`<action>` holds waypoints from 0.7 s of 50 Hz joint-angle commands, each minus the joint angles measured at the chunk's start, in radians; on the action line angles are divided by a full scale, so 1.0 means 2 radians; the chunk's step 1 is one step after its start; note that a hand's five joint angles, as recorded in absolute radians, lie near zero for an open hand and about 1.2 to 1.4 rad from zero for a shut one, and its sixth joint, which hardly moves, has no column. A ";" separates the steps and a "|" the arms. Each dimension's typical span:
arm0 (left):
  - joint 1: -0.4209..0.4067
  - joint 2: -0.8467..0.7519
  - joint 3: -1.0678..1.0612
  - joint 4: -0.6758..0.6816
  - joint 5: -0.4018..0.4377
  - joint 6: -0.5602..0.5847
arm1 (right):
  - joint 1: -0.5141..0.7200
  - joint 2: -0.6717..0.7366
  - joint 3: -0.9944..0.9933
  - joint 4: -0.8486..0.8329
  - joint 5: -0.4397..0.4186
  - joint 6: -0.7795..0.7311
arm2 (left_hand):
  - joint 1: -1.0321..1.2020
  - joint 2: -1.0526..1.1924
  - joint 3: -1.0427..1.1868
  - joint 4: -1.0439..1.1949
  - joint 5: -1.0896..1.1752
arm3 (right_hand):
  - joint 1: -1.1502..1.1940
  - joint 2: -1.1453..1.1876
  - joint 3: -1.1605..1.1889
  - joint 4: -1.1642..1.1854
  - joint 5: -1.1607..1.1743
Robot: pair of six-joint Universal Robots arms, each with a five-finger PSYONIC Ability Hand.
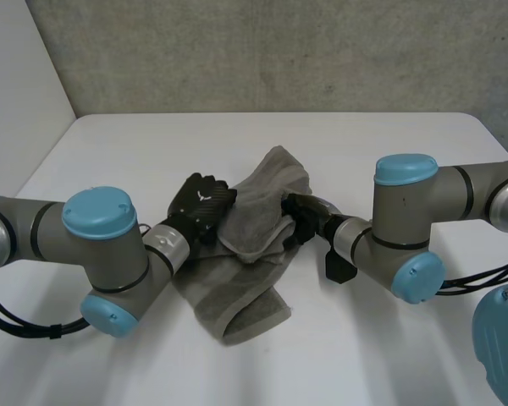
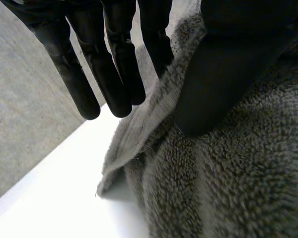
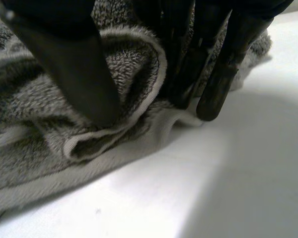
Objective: Fold the towel.
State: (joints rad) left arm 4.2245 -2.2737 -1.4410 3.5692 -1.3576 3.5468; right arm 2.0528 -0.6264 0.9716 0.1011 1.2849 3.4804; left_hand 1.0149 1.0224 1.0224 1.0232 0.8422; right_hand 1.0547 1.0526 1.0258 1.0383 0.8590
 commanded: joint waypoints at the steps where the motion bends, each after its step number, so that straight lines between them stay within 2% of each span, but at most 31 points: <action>1: 0.000 0.018 0.029 0.011 0.003 0.001 | 0.002 -0.003 -0.043 -0.002 0.022 -0.001 | 0.191 0.187 0.187 0.187 0.190 | 0.171 0.172 0.185 0.179 0.181; 5: 0.000 0.037 0.065 0.015 -0.002 0.000 | 0.002 -0.017 -0.095 -0.003 0.041 -0.011 | 0.191 0.187 0.187 0.187 0.190 | 0.171 0.172 0.185 0.179 0.181; 7: 0.001 0.048 0.089 0.020 -0.006 -0.001 | 0.001 -0.047 -0.169 -0.009 0.065 -0.057 | 0.191 0.187 0.187 0.187 0.190 | 0.171 0.172 0.185 0.179 0.181; 8: 0.001 0.060 0.114 0.029 -0.017 -0.003 | 0.001 -0.047 -0.169 -0.009 0.065 -0.057 | 0.191 0.187 0.187 0.187 0.190 | 0.171 0.172 0.185 0.179 0.181; 9: 0.001 0.060 0.114 0.029 -0.017 -0.003 | 0.002 -0.065 -0.205 -0.020 0.081 -0.105 | 0.191 0.187 0.187 0.187 0.190 | 0.171 0.172 0.185 0.179 0.181; 10: 0.002 0.076 0.145 0.042 -0.046 -0.005 | 0.003 -0.084 -0.230 -0.038 0.099 -0.167 | 0.191 0.187 0.187 0.187 0.190 | 0.171 0.172 0.185 0.179 0.181; 11: 0.002 0.090 0.170 0.056 -0.085 -0.009 | 0.003 -0.084 -0.230 -0.038 0.099 -0.168 | 0.191 0.187 0.187 0.187 0.190 | 0.171 0.172 0.185 0.179 0.181; 12: 0.002 0.090 0.171 0.056 -0.086 -0.009 | 0.007 -0.102 -0.243 -0.063 0.114 -0.236 | 0.191 0.187 0.187 0.187 0.190 | 0.171 0.172 0.185 0.179 0.181; 13: 0.001 0.100 0.190 0.065 -0.121 -0.015 | 0.018 -0.120 -0.239 -0.088 0.122 -0.298 | 0.191 0.187 0.187 0.187 0.190 | 0.171 0.172 0.185 0.179 0.181; 14: 0.001 0.109 0.201 0.068 -0.149 -0.022 | 0.018 -0.120 -0.239 -0.088 0.122 -0.299 | 0.191 0.187 0.187 0.187 0.190 | 0.171 0.172 0.185 0.179 0.181; 15: 0.001 0.109 0.201 0.068 -0.150 -0.022 | 0.033 -0.136 -0.224 -0.108 0.121 -0.359 | 0.191 0.187 0.187 0.187 0.190 | 0.171 0.172 0.185 0.179 0.181; 16: -0.001 0.115 0.204 0.068 -0.169 -0.031 | 0.034 -0.136 -0.224 -0.108 0.121 -0.360 | 0.191 0.187 0.187 0.187 0.190 | 0.171 0.172 0.185 0.179 0.181; 18: -0.001 0.119 0.201 0.062 -0.176 -0.035 | 0.065 -0.159 -0.172 -0.127 0.108 -0.468 | 0.191 0.187 0.187 0.187 0.190 | 0.171 0.172 0.185 0.179 0.181; 19: -0.006 0.121 0.184 0.048 -0.176 -0.035 | 0.065 -0.159 -0.171 -0.127 0.108 -0.469 | 0.191 0.187 0.187 0.187 0.190 | 0.171 0.172 0.185 0.179 0.181; 21: -0.011 0.127 0.155 0.027 -0.175 -0.034 | 0.080 -0.165 -0.109 -0.111 0.101 -0.540 | 0.191 0.187 0.187 0.187 0.190 | 0.171 0.172 0.185 0.179 0.181; 22: -0.014 0.131 0.123 0.004 -0.174 -0.034 | 0.080 -0.165 -0.108 -0.111 0.101 -0.540 | 0.191 0.187 0.187 0.187 0.190 | 0.171 0.172 0.185 0.179 0.181; 24: -0.015 0.134 0.090 -0.018 -0.175 -0.034 | 0.084 -0.170 -0.036 -0.043 0.108 -0.594 | 0.191 0.187 0.187 0.187 0.190 | 0.171 0.172 0.185 0.179 0.181; 25: -0.015 0.134 0.090 -0.018 -0.175 -0.034 | 0.084 -0.170 -0.036 -0.042 0.108 -0.594 | 0.191 0.187 0.187 0.187 0.190 | 0.171 0.172 0.185 0.179 0.181; 26: -0.014 0.137 0.054 -0.040 -0.174 -0.034 | 0.085 -0.170 -0.003 0.012 0.118 -0.607 | 0.191 0.187 0.187 0.187 0.190 | 0.171 0.172 0.185 0.179 0.181; 27: -0.012 0.140 0.014 -0.056 -0.173 -0.034 | 0.085 -0.170 -0.003 0.012 0.118 -0.607 | 0.191 0.187 0.187 0.187 0.190 | 0.171 0.172 0.185 0.179 0.181; 28: -0.012 0.140 0.013 -0.057 -0.173 -0.034 | 0.086 -0.169 0.031 0.062 0.127 -0.605 | 0.191 0.187 0.187 0.187 0.190 | 0.171 0.172 0.185 0.179 0.181; 29: -0.011 0.144 -0.029 -0.066 -0.173 -0.034 | 0.086 -0.166 0.065 0.115 0.131 -0.593 | 0.191 0.187 0.187 0.187 0.190 | 0.171 0.172 0.185 0.179 0.181; 30: -0.011 0.150 -0.069 -0.068 -0.173 -0.034 | 0.086 -0.166 0.066 0.116 0.131 -0.593 | 0.191 0.187 0.187 0.187 0.190 | 0.171 0.172 0.185 0.179 0.181; 32: -0.011 0.154 -0.104 -0.065 -0.171 -0.034 | 0.086 -0.158 0.122 0.214 0.122 -0.546 | 0.191 0.187 0.187 0.187 0.190 | 0.171 0.172 0.185 0.179 0.181; 33: -0.011 0.157 -0.135 -0.059 -0.167 -0.034 | 0.086 -0.158 0.122 0.214 0.121 -0.546 | 0.191 0.187 0.187 0.187 0.190 | 0.171 0.172 0.185 0.179 0.181; 34: -0.011 0.157 -0.135 -0.059 -0.167 -0.034 | 0.086 -0.159 0.142 0.244 0.102 -0.521 | 0.191 0.187 0.187 0.187 0.190 | 0.032 0.033 0.046 0.040 0.042; 35: -0.010 0.161 -0.158 -0.053 -0.160 -0.034 | 0.086 -0.159 0.142 0.244 0.102 -0.521 | 0.191 0.187 0.187 0.187 0.190 | 0.030 0.031 0.045 0.039 0.041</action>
State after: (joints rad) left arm 4.2002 -1.9794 -1.5214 3.4520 -1.7052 3.4779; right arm 2.2290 -0.9587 1.1041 0.3248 1.5296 2.3025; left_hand 1.1960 1.2173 1.2169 1.2179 1.0261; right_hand 1.2996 1.3010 1.3165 1.3202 1.1372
